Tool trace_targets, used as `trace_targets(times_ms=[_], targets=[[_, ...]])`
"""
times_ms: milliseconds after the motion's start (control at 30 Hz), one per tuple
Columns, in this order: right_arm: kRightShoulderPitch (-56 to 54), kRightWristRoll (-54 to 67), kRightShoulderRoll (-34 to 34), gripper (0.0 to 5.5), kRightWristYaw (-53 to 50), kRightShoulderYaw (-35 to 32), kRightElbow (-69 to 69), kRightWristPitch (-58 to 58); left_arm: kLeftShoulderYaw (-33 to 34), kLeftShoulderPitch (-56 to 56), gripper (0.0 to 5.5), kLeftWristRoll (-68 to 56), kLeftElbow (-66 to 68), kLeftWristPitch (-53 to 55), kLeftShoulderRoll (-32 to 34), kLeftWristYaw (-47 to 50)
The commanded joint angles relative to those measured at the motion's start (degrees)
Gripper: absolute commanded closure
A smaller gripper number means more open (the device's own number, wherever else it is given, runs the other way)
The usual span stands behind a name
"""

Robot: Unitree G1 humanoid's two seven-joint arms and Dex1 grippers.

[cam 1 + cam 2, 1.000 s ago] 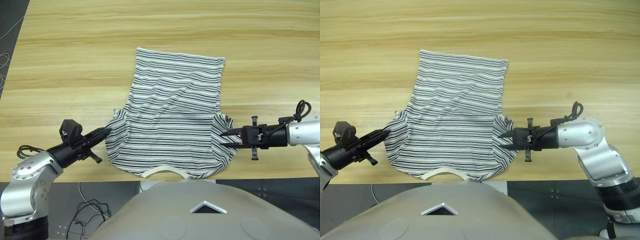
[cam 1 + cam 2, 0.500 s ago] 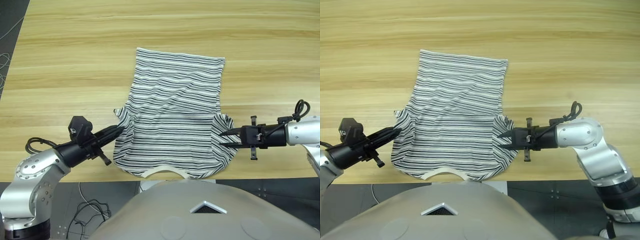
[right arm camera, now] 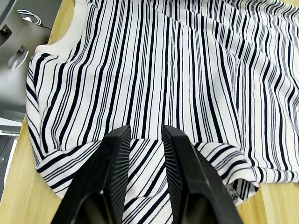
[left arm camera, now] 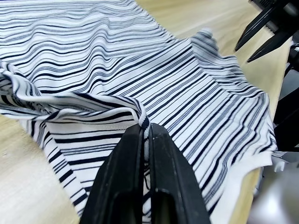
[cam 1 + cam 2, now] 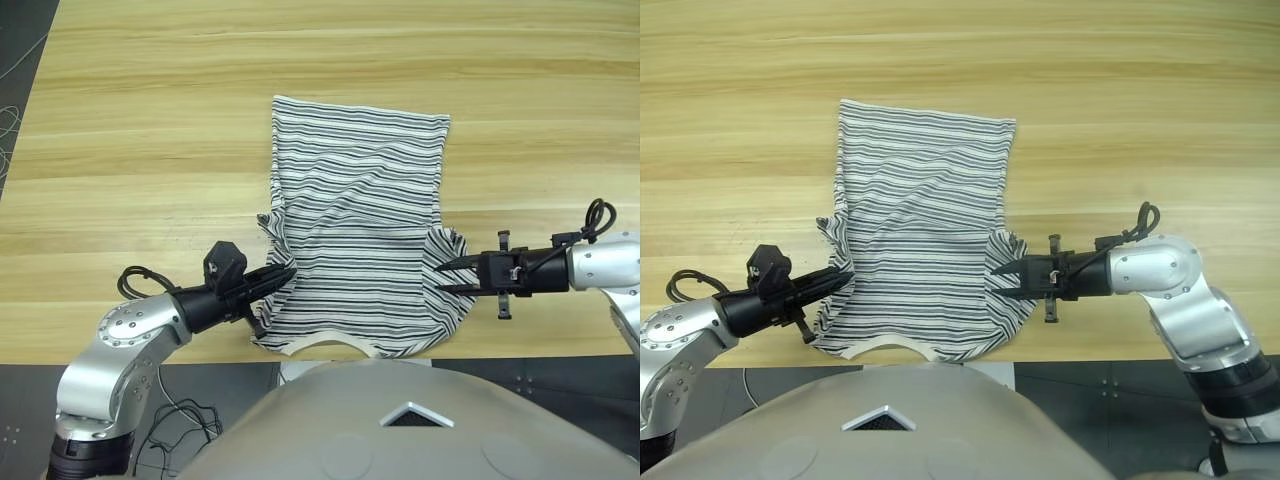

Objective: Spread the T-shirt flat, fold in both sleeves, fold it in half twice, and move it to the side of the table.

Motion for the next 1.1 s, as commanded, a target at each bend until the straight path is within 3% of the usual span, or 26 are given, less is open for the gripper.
trace_targets(times_ms=[33, 167, 633, 800, 933, 1100], targets=[[-0.3, -0.3, 0.5, 4.29, -0.4, 0.1, -0.4, 0.1, -2.5, -3.3, 5.38, 1.8, 1.1, 1.4, -0.4, 2.7], [-0.5, -0.2, 0.8, 4.29, -0.6, 0.2, -0.4, 0.3, -3.9, -4.9, 4.99, 1.0, 1.6, 2.2, -1.4, 3.5], [-5.5, 2.0, 1.2, 4.29, -1.1, -2.7, 2.2, 3.3, -5.5, -2.1, 2.8, -1.0, -2.9, 0.2, 0.7, -0.5], [-11.2, 16.5, -1.1, 4.13, 0.6, -12.8, 12.5, 24.1, 6.0, -5.8, 2.75, -9.3, -2.6, -4.5, -4.7, 1.9], [-11.0, 13.7, -5.5, 3.42, 7.1, -9.5, 19.6, 25.6, 9.9, -5.2, 2.75, -8.5, -1.7, -6.1, -4.6, 3.8], [-11.2, 13.6, -4.1, 3.42, 9.5, -6.7, 24.1, 28.6, 9.4, -3.1, 2.75, -7.7, -2.3, -5.7, -5.1, 5.7]])
